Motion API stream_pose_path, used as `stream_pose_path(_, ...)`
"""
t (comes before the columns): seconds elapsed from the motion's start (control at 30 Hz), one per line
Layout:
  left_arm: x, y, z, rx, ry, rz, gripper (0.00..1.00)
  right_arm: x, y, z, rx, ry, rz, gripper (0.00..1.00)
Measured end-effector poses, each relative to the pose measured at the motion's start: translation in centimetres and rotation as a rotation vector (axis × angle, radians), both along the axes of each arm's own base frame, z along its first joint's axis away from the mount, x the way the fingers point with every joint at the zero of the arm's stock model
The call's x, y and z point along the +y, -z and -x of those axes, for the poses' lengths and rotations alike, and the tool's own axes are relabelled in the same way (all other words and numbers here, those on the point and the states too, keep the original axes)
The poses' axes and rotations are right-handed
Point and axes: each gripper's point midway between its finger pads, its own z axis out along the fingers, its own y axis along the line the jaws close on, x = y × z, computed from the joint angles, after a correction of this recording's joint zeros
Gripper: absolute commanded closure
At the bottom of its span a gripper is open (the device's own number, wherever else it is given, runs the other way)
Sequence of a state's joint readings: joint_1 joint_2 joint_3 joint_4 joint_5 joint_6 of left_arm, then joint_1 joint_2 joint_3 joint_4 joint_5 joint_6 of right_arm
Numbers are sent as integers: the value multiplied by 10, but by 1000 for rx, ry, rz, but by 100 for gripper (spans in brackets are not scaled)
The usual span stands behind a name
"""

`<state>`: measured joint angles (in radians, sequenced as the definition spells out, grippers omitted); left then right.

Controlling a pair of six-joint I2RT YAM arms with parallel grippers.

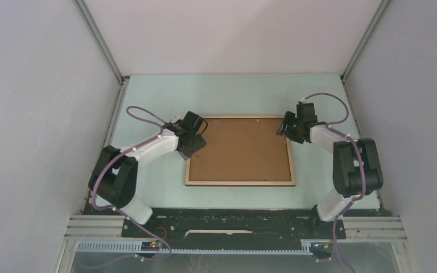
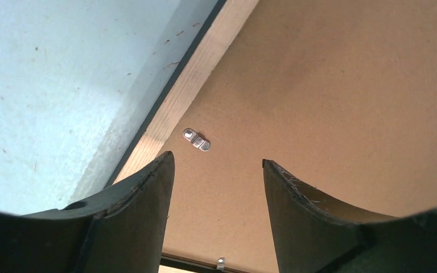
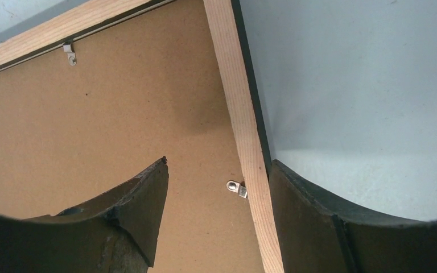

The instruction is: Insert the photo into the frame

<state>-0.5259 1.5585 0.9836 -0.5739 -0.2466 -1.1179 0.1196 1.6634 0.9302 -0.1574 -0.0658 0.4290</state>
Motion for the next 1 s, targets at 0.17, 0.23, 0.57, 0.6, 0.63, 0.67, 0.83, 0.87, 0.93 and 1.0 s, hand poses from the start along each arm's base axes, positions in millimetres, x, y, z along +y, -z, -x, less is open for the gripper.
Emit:
stream_pose_path(0.17,2,6,2,79,-77,-27,20,1,0,1,2,-12,-7,28)
stream_pose_path(0.23,5,9,5,105,-76,-50,18,2,0,1,2,-15,-9,29)
stream_pose_path(0.57,25,11,0,126,-65,-89,24,1,0,1,2,-18,-13,31)
stream_pose_path(0.6,28,11,-1,128,-70,-90,24,1,0,1,2,-18,-13,31)
stream_pose_path(0.63,29,12,-1,130,-70,-91,24,1,0,1,2,-17,-13,31)
stream_pose_path(0.67,29,12,0,135,-67,-89,25,1,0,1,3,-17,-13,31)
stream_pose_path(0.83,28,22,5,177,-47,-99,30,1,1,1,4,-18,-13,31)
stream_pose_path(0.87,28,25,6,186,-42,-102,31,1,1,1,4,-18,-12,31)
stream_pose_path(0.93,29,27,8,197,-36,-109,32,0,1,1,3,-19,-12,32)
stream_pose_path(1.0,29,28,9,199,-20,-116,34,0,1,1,3,-20,-11,32)
